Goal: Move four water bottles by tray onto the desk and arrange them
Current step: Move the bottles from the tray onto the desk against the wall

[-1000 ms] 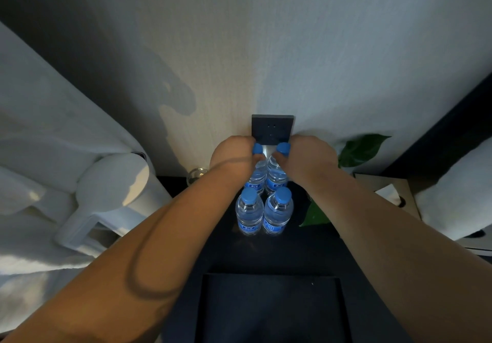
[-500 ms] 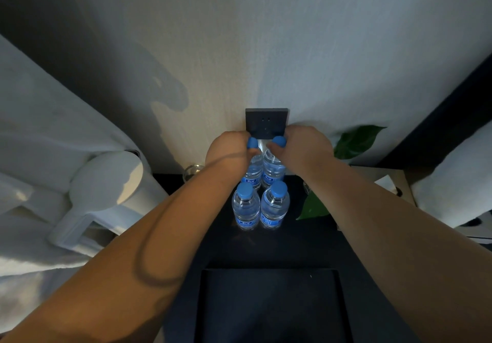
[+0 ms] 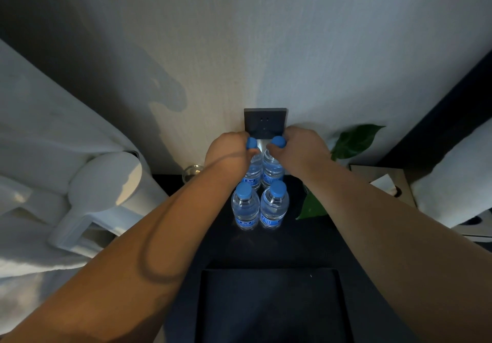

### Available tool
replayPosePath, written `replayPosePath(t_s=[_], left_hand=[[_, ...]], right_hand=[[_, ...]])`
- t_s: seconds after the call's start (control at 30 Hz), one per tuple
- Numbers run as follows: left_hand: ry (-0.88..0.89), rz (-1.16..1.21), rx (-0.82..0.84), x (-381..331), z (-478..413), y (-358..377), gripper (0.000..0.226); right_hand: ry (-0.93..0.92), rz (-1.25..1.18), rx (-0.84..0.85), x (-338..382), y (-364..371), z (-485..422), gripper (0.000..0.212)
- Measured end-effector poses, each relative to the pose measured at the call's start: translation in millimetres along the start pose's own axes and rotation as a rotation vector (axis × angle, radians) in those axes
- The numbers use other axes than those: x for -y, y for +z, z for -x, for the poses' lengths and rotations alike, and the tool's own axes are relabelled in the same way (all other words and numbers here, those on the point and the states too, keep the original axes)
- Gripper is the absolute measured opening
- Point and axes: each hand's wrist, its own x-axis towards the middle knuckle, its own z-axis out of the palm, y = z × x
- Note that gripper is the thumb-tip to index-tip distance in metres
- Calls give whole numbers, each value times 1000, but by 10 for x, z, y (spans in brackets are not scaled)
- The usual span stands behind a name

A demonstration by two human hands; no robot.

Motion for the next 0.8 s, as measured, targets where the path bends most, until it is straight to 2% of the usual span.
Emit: replayPosePath(t_s=[0.17, 0.33, 0.8], left_hand=[[1, -5, 2, 10, -15, 1, 30], [19, -17, -16, -2, 5, -4, 30], [1, -23, -14, 7, 2, 6, 33]], right_hand=[[-2, 106, 12, 24, -38, -39, 39], [-33, 138, -4, 36, -21, -37, 30], [14, 36, -58, 29, 115, -67, 36]])
